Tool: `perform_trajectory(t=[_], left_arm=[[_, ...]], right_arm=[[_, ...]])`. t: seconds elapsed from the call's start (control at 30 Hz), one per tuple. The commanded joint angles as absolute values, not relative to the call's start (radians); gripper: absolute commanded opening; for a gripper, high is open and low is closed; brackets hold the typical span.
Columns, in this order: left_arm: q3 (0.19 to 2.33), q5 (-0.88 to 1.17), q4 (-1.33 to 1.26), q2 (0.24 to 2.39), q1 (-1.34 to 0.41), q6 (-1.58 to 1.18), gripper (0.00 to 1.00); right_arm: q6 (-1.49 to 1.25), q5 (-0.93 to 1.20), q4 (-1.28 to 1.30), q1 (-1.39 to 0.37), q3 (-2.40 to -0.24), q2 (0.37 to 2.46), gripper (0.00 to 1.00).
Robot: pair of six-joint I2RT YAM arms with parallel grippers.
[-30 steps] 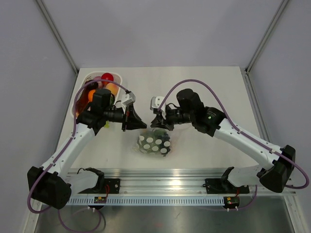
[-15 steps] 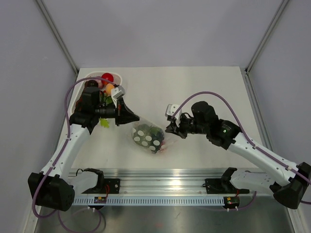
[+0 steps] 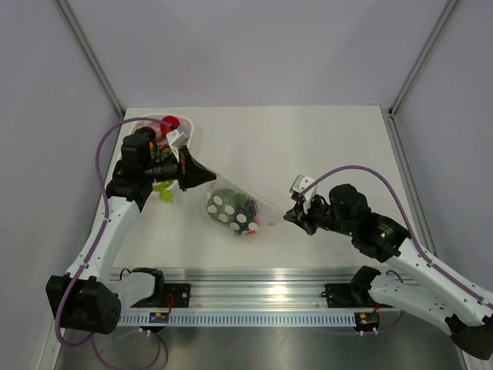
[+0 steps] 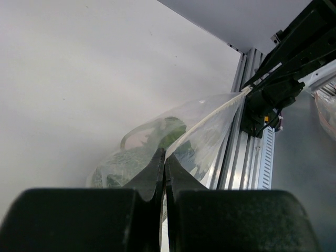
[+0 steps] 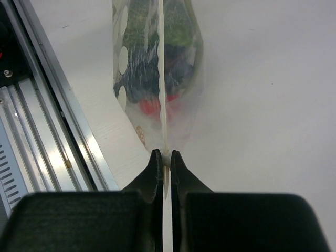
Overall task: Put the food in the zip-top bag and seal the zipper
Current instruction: Zip the zipper food storage bag at the center of the board.
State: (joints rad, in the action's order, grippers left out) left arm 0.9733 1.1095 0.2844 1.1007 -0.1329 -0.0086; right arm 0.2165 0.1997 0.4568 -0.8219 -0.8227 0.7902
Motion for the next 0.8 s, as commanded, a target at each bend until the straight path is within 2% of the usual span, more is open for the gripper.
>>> perform_trajectory(t=[0.0, 0.53, 0.63, 0.77], left_arm=[[1.02, 1.066, 0.154, 1.103, -0.104, -0.058, 0.0], [0.994, 1.035, 0.006, 1.115, -0.084, -0.181, 0.0], [1.015, 1.007, -0.043, 1.14, -0.142, -0.212, 0.0], [1.081, 0.965, -0.083, 1.213, -0.218, -0.225, 0.0]], right_arm=[[0.124, 0.156, 0.472, -0.813, -0.795, 0.755, 0.0], [0.049, 0.091, 0.443, -0.813, -0.775, 0.75, 0.0], [0.051, 0.032, 0.407, -0.813, -0.799, 0.765, 0.0], [0.06, -0.243, 0.359, -0.811, -0.841, 0.802, 0.0]])
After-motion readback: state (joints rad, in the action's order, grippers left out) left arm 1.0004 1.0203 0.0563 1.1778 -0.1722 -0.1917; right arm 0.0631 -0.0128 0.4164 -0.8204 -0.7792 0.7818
